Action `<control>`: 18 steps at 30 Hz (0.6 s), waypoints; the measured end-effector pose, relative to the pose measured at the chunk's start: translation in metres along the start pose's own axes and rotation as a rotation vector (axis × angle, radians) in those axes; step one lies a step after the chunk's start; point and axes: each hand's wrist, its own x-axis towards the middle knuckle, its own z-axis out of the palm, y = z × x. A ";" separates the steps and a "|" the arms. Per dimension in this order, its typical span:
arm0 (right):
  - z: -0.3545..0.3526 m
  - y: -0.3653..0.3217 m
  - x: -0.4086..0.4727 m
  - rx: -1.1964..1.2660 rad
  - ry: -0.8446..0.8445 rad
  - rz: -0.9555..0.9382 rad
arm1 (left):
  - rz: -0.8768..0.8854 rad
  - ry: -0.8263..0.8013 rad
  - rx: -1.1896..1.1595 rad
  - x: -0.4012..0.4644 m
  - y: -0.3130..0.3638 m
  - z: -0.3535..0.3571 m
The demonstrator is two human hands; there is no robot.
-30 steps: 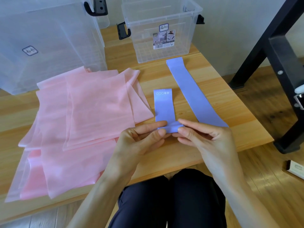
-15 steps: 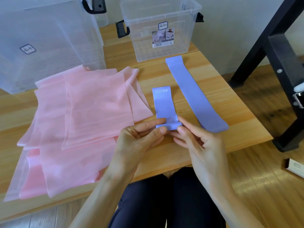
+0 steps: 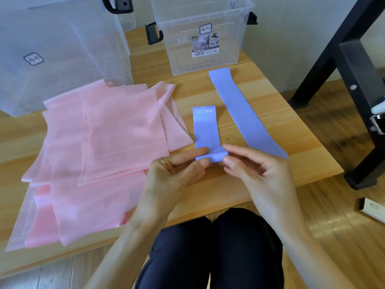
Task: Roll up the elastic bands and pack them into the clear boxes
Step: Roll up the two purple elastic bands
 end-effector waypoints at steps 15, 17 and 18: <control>-0.003 -0.006 0.000 0.104 -0.079 0.119 | -0.034 0.019 -0.062 0.002 0.002 -0.001; -0.003 -0.007 0.001 0.109 -0.072 0.106 | -0.034 0.021 -0.060 0.002 0.002 0.000; -0.002 -0.007 0.000 0.103 -0.076 0.100 | -0.033 0.020 -0.056 0.002 0.003 0.000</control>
